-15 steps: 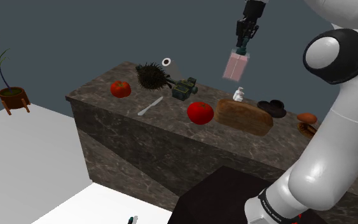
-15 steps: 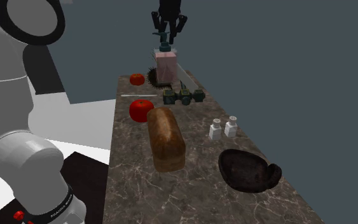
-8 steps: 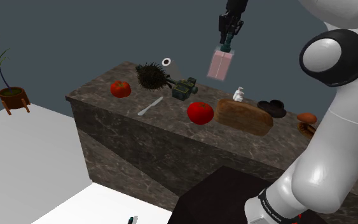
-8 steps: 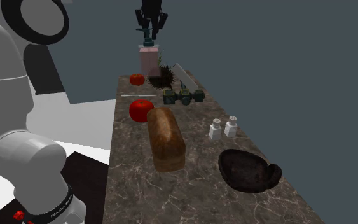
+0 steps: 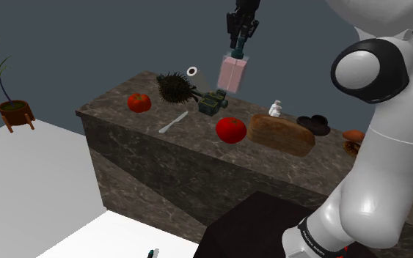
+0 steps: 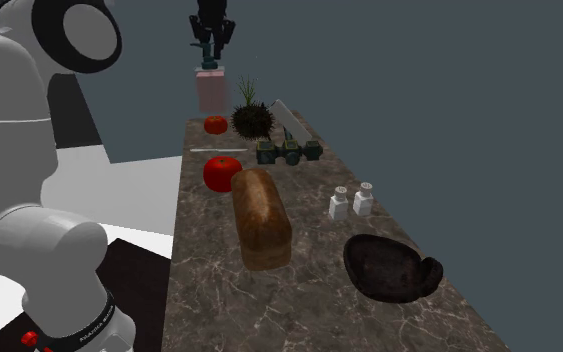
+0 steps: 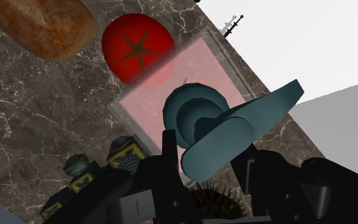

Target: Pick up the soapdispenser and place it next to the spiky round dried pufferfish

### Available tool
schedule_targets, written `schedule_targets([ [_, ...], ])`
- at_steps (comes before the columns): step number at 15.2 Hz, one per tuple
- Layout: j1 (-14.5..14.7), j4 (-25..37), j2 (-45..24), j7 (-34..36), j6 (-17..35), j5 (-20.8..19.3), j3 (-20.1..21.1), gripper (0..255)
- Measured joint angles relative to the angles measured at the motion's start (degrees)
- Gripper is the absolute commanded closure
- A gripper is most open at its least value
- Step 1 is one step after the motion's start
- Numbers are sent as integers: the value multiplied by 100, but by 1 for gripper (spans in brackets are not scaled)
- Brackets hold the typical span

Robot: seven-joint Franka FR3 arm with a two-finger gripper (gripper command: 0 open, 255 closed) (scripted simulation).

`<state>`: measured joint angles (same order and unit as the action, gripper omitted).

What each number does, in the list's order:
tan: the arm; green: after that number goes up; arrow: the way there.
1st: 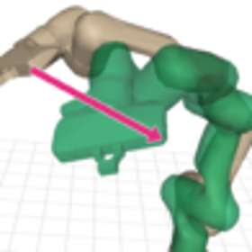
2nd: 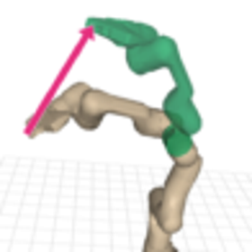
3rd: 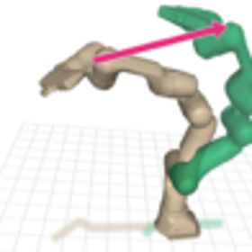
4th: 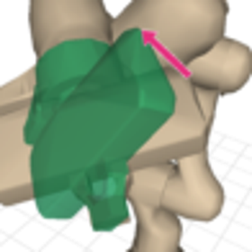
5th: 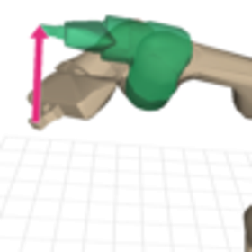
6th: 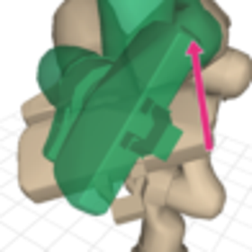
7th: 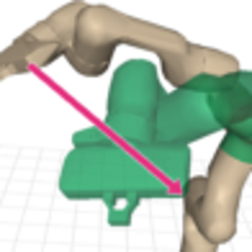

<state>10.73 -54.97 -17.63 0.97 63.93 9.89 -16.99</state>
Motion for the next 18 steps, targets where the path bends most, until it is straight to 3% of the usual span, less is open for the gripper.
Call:
schedule_targets([
  [4, 102, 1376, -850, 556, -477, 284, 183, 255],
  [5, 178, 1382, -880, 656, -451, 293, 208, 255],
  [11, 504, -121, -263, 668, 444, 86, 183, 255],
  [18, 654, -1317, 160, 624, 1227, -52, 183, 255],
])
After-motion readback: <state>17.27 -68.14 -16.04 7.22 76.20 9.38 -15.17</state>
